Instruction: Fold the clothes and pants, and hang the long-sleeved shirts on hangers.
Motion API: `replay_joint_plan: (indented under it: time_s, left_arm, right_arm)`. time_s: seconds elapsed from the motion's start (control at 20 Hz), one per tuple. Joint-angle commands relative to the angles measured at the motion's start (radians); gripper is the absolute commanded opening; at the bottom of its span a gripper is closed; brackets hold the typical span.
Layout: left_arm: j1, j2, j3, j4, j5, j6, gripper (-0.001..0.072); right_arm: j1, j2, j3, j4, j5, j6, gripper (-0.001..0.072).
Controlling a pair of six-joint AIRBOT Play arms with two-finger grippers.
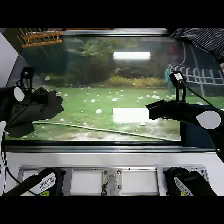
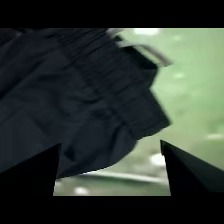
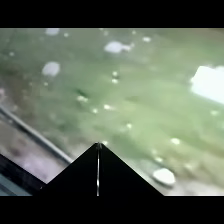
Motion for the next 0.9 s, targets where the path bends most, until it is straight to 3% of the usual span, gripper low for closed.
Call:
replay_joint_plan:
  time_s: [0.0, 0.35, 0.65, 0.7, 0.75, 0.8, 0.85]
  left_arm:
    - [0.175, -0.109, 0.007, 0.042, 0.032, 0.060, 0.0709]
    - [0.208, -0.301, 0.200, 0.040, -0.007, 0.061, 0.0709]
    - [0.193, -0.470, 0.284, -0.003, -0.252, 0.045, 0.0696]
    - [0.187, -0.483, 0.295, -0.013, -0.278, 0.010, 0.0463]
    - [0.180, -0.489, 0.304, -0.015, -0.298, -0.025, 0.0177]
    - [0.170, -0.485, 0.304, -0.024, -0.307, -0.039, 0.0004]
    - [0.155, -0.475, 0.304, -0.060, -0.307, -0.039, 0.0003]
  right_arm:
    - [0.001, 0.000, 0.000, 0.000, 0.000, 0.000, 0.0026]
    - [0.001, 0.000, 0.000, 0.000, 0.000, 0.000, 0.0026]
    - [0.000, -0.001, 0.000, 0.000, 0.000, 0.000, 0.0026]
    - [0.000, 0.000, 0.000, 0.000, 0.000, 0.000, 0.0026]
    - [0.000, -0.001, 0.000, 0.000, 0.000, 0.000, 0.0026]
    - [0.000, 0.000, 0.000, 0.000, 0.000, 0.000, 0.0025]
    - [0.000, 0.000, 0.000, 0.000, 0.000, 0.000, 0.0026]
